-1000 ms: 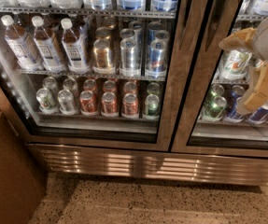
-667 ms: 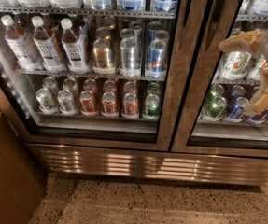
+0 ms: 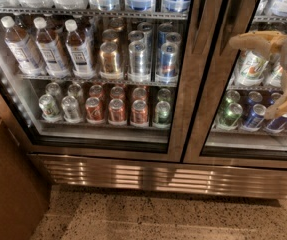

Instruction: Open left fridge door

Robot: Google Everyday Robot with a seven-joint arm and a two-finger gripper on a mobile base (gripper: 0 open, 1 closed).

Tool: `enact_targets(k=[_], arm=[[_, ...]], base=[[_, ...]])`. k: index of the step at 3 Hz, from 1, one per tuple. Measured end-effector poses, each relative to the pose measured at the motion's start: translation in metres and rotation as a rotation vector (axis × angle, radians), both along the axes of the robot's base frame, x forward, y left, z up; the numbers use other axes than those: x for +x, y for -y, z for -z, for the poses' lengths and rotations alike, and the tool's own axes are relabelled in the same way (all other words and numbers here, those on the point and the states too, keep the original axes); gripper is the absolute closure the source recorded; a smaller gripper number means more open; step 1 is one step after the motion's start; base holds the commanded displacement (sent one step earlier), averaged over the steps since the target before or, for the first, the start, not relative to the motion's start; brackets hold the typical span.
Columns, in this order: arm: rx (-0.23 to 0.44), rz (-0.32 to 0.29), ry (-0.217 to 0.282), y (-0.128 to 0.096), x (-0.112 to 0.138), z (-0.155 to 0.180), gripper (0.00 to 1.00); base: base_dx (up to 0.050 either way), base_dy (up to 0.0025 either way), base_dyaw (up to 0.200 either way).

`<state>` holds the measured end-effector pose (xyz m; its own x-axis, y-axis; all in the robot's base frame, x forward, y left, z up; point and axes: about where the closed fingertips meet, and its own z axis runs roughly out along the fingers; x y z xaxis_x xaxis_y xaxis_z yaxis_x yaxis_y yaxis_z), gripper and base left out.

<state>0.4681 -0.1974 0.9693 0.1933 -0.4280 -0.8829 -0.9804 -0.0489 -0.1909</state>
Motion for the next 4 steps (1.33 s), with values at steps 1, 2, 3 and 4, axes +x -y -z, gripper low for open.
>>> enact_targets(k=[1, 2, 3, 4], arm=[[0.000, 0.000, 0.000, 0.000, 0.000, 0.000, 0.00], [-0.002, -0.007, 0.012, -0.011, 0.004, -0.002, 0.00], [-0.054, -0.067, 0.040, -0.050, 0.003, -0.004, 0.00], [-0.054, -0.067, 0.040, -0.050, 0.003, -0.004, 0.00]], base=[[0.000, 0.00000, 0.000], [0.000, 0.00000, 0.000], [0.000, 0.00000, 0.000], [0.000, 0.00000, 0.000]])
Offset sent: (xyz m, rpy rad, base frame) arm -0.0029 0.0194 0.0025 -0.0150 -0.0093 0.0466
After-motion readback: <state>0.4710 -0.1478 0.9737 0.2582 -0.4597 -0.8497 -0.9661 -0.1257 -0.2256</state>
